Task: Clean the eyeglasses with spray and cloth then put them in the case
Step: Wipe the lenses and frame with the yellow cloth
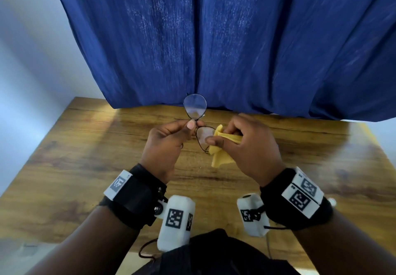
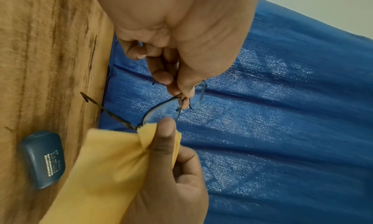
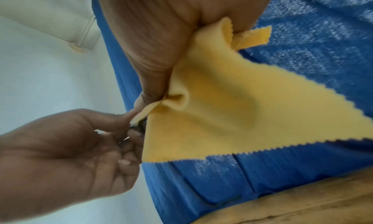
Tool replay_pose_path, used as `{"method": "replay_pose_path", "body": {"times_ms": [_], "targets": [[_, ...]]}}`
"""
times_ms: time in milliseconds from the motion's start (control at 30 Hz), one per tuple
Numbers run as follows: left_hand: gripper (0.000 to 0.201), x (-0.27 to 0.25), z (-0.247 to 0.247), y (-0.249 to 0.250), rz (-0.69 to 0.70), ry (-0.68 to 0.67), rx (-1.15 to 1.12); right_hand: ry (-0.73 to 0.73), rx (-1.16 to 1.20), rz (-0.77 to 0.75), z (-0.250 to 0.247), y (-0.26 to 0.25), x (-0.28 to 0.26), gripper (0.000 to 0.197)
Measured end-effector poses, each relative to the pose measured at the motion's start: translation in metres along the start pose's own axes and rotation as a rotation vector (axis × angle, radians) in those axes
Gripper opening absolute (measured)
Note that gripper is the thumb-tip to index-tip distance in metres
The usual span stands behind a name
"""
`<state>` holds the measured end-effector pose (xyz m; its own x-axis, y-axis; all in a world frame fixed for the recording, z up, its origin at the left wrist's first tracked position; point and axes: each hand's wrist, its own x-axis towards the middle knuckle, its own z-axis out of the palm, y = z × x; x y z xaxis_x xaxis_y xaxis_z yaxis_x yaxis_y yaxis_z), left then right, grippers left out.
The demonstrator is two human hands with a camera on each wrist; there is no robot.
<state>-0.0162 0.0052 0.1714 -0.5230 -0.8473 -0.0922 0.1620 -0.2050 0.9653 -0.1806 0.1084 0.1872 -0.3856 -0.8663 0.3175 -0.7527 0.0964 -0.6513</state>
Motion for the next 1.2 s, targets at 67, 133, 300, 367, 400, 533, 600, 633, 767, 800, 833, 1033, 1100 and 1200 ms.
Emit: {"method": "replay_pose_path", "body": {"times_ms": [67, 133, 300, 367, 400, 533, 600, 633, 767, 800, 833, 1033, 1100, 1200], "targets": [[0.023, -0.001, -0.003, -0.001, -0.009, -0.013, -0.011, 0.062, 0.02, 0.026, -0.002, 0.0, 0.003, 0.041], [0.019, 0.0, -0.004, -0.005, -0.028, -0.029, 0.003, 0.111, 0.02, 0.012, 0.003, -0.006, 0.009, 0.042], [0.02, 0.004, -0.012, -0.002, -0.06, -0.028, 0.0, 0.017, -0.024, -0.044, 0.02, -0.026, 0.004, 0.039], [0.02, 0.006, -0.02, 0.001, -0.052, -0.017, 0.0, -0.018, -0.017, 0.002, 0.013, -0.024, -0.001, 0.036], [0.021, 0.008, -0.023, 0.002, -0.052, -0.009, -0.006, -0.023, 0.026, 0.078, 0.006, -0.022, -0.003, 0.032], [0.022, 0.01, -0.028, -0.007, -0.077, -0.01, 0.003, 0.089, 0.322, 0.551, -0.013, 0.015, -0.007, 0.04], [0.022, 0.01, -0.026, -0.011, -0.082, -0.01, 0.023, 0.064, 0.539, 0.852, -0.011, 0.035, -0.01, 0.036], [0.023, 0.01, -0.024, -0.014, -0.085, -0.008, 0.033, 0.036, 0.659, 0.963, -0.009, 0.04, -0.012, 0.03], [0.027, 0.01, -0.019, -0.016, -0.086, -0.006, 0.028, 0.03, 1.072, 1.091, -0.013, 0.046, -0.015, 0.033], [0.027, 0.012, -0.016, -0.016, -0.086, -0.001, 0.025, 0.039, 1.146, 1.068, -0.019, 0.049, -0.013, 0.042], [0.025, 0.012, -0.015, -0.016, -0.088, 0.005, 0.016, 0.042, 1.216, 1.037, -0.022, 0.053, -0.012, 0.052], [0.028, 0.015, -0.004, -0.015, -0.083, 0.008, -0.008, -0.17, 1.178, 0.942, -0.028, 0.058, -0.023, 0.058], [0.023, 0.014, -0.001, -0.016, -0.079, 0.018, -0.01, -0.184, 1.124, 0.962, -0.027, 0.059, -0.027, 0.052], [0.021, 0.014, 0.002, -0.015, -0.074, 0.033, -0.007, -0.024, 0.967, 0.8, -0.032, 0.06, -0.025, 0.054]]}}
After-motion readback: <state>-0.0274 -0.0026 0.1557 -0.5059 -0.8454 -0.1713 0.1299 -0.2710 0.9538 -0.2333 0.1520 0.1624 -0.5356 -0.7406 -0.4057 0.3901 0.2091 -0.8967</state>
